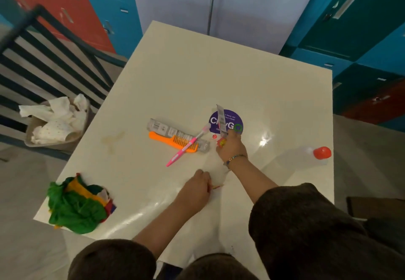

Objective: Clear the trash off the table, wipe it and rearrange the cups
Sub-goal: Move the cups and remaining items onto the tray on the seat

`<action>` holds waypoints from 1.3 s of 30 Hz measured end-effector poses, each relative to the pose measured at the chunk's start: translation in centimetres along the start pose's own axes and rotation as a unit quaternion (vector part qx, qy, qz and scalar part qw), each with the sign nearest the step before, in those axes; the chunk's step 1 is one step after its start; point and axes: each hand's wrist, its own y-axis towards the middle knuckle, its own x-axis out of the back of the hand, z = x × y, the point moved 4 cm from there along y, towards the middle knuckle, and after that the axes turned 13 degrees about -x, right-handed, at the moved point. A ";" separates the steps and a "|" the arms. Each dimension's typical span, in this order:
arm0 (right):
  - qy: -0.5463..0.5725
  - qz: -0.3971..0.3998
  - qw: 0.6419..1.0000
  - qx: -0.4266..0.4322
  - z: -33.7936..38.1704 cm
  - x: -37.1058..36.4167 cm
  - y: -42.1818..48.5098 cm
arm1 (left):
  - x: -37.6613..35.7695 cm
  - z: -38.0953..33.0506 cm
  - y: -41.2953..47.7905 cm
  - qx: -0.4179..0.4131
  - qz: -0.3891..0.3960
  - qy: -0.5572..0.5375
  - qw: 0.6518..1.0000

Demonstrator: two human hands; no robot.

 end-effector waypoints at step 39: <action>0.017 -0.323 0.940 -0.103 -11.4 17.7 -8.8 | 4.6 -0.1 7.9 0.055 0.018 0.024 0.998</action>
